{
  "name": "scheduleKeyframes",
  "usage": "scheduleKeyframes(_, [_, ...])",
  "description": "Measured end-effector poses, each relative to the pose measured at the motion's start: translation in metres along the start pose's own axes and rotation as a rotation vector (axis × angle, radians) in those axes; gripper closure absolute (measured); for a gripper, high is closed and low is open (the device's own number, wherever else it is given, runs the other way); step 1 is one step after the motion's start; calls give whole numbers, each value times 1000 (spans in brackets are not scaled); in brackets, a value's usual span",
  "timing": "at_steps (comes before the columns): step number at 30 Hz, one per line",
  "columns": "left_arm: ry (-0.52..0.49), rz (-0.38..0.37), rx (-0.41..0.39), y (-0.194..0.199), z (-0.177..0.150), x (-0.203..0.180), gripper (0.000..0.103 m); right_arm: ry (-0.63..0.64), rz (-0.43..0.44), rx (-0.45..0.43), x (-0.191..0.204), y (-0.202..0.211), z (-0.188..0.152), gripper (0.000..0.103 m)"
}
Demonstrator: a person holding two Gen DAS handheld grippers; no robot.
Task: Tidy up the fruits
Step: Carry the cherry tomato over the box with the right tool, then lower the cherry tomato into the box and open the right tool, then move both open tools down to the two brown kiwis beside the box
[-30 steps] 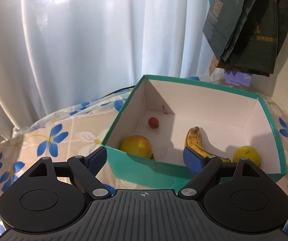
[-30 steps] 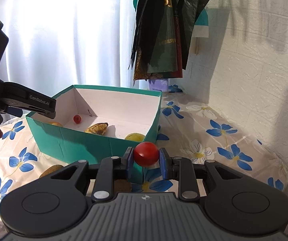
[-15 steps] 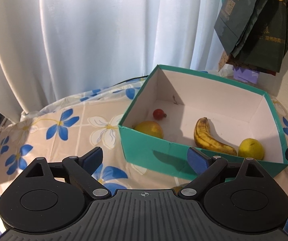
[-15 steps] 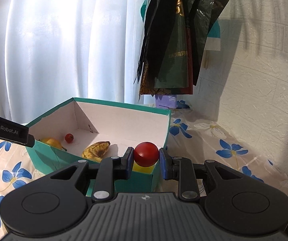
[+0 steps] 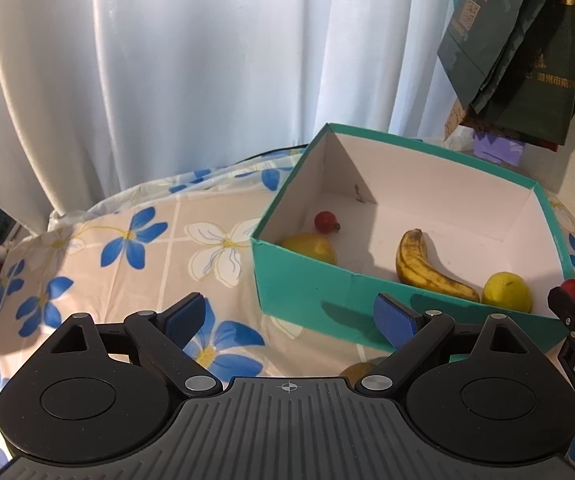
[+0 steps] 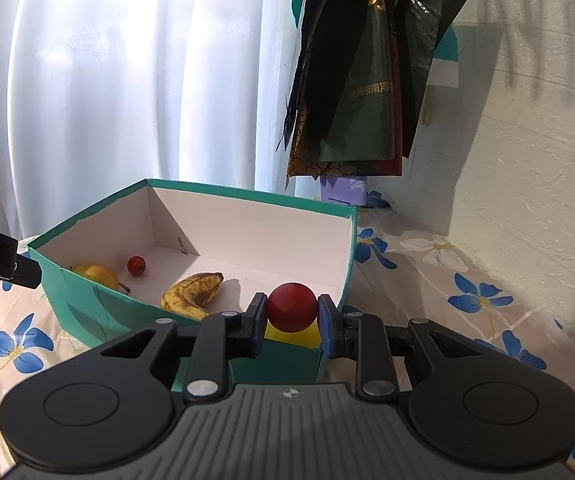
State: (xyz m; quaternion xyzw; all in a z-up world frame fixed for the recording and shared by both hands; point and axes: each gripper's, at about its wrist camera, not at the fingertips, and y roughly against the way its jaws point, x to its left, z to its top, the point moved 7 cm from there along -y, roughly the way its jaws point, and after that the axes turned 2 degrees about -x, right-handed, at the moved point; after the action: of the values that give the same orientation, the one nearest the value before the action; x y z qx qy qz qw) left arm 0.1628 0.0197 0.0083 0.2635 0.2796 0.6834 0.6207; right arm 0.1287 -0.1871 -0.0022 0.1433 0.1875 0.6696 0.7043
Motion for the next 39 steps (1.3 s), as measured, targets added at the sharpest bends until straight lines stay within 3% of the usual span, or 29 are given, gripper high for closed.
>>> scheduleKeyframes(23, [4, -6, 15, 4, -5, 5, 8, 11, -5, 17, 3, -5, 0, 76])
scheduleKeyframes(28, [5, -3, 15, 5, -5, 5, 8, 20, 8, 10, 7, -2, 1, 62])
scheduleKeyframes(31, [6, -2, 14, 7, -6, 6, 8, 36, -8, -3, 9, 2, 3, 46])
scheduleKeyframes(39, [-5, -14, 18, 8, -9, 5, 8, 35, -21, -19, 1, 11, 8, 39])
